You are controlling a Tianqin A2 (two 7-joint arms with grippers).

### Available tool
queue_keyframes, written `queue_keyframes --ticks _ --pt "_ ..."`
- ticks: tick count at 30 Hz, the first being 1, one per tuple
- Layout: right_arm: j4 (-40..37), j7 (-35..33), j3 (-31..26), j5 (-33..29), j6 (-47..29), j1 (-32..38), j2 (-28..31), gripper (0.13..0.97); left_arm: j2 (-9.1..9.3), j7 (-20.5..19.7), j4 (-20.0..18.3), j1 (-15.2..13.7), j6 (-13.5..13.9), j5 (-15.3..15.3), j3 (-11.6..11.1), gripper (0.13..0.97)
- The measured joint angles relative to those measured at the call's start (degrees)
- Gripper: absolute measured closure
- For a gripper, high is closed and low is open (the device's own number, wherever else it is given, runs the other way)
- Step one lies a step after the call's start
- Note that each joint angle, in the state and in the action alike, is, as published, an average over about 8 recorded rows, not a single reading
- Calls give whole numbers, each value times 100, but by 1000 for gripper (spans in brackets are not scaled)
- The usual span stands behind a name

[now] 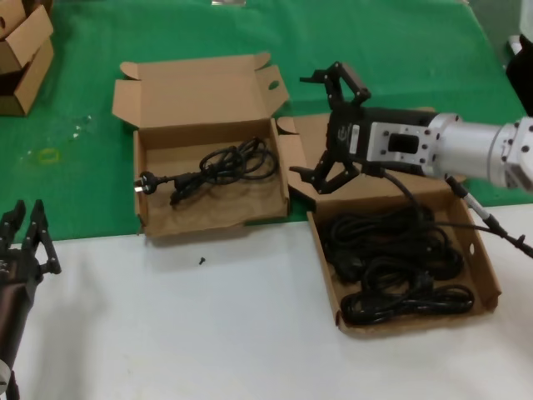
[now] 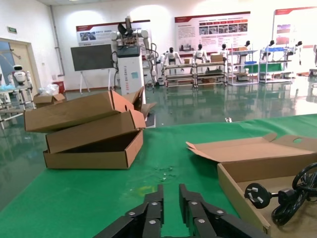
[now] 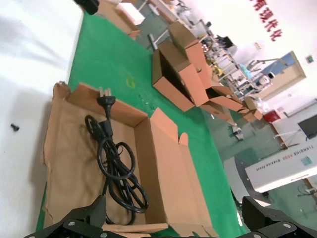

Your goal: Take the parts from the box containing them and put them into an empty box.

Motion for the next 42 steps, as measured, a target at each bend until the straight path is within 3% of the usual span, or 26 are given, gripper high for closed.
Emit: queue_keyframes --ticks 11,20,28,32,42 --pt "335 319 311 249 600 -654 -161 129 0 0 0 0 0 0 0 830" --pt "630 598 582 469 1129 -1226 -301 129 0 0 0 0 0 -1 0 661" --pt "895 850 828 666 1605 -1745 -429 129 0 0 0 0 0 -1 0 437" --pt "1026 974 949 764 1839 -2000 -491 129 0 0 0 0 0 -1 0 437" --pt "1356 1286 1254 1009 2428 -2643 -649 129 0 1 0 0 0 -1 0 251"
